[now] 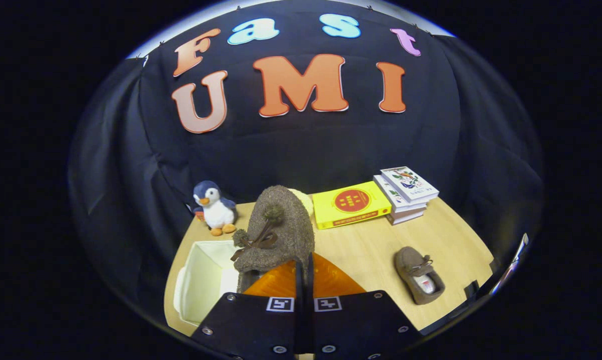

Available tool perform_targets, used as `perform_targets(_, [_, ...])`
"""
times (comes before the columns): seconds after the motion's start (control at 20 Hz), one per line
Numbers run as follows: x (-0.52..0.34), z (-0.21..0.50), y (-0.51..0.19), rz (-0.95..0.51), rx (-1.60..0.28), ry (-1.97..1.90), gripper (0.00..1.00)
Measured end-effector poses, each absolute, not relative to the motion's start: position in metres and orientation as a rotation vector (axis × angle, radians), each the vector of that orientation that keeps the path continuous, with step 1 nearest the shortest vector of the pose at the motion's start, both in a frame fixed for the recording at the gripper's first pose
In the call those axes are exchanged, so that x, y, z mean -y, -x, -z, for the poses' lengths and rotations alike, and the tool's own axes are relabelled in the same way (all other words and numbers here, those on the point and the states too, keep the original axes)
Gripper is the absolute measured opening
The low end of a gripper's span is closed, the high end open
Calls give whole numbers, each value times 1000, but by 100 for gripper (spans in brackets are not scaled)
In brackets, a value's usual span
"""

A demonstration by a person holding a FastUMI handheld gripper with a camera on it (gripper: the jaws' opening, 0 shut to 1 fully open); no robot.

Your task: Open the storage box then place both shoes into the box .Put the left shoe in first, then the right shoe, with the right side of both shoes facing outward in a uniform manner.

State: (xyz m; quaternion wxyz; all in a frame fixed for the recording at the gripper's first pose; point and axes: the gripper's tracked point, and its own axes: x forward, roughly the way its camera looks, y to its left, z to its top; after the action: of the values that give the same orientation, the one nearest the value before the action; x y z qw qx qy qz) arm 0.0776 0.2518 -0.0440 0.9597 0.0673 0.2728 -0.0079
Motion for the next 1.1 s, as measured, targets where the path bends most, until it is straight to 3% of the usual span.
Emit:
perform_targets(0.35, [-362,107,-71,-72,-689,-90,0])
perform_targets(0.85, [-408,214,-70,-53,-893,-56,1])
perform_targets(0.95, [-411,221,-67,-75,-917,-39,4])
perform_targets(1.1, [-417,220,-64,-121,-919,-31,19])
